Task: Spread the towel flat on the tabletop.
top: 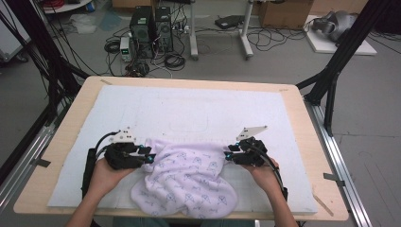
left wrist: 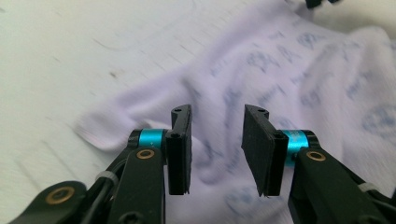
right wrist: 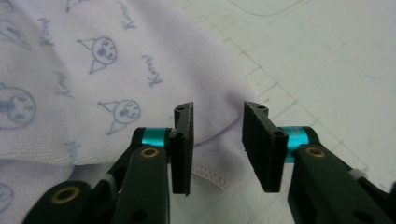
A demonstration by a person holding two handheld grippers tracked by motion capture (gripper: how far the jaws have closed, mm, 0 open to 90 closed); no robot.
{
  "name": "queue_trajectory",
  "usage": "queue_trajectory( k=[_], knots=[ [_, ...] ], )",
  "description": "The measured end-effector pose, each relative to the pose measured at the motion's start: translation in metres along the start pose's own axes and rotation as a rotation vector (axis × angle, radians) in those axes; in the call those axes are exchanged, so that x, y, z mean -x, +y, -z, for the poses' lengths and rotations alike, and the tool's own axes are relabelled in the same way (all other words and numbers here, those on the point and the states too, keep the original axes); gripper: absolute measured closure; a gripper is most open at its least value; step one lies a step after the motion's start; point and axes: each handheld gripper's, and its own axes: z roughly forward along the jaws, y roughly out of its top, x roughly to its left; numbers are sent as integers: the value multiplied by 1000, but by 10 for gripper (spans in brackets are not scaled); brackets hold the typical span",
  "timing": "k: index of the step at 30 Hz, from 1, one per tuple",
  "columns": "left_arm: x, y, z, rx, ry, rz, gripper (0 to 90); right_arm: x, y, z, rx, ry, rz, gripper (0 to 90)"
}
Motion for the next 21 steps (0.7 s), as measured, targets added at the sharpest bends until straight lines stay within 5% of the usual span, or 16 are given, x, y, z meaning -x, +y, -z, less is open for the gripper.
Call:
queue_trajectory(
  k=[4,7,12,17,21],
  knots=[
    [-15,9,-10,-4,57,28,631,0,-11,-10,-40,17,-27,614],
    [-25,6,-29,-86,77,49,628,-1,-15,-16,-44,6,-25,619],
    [-29,-2,-50,-218,135,28,600,-2,-16,-16,-45,-6,-16,653],
    [-33,-4,-54,-240,160,29,616,-2,-15,-18,-40,8,3,778],
    [-31,-4,-54,-241,154,13,736,0,-13,-20,-34,27,2,841]
  ],
)
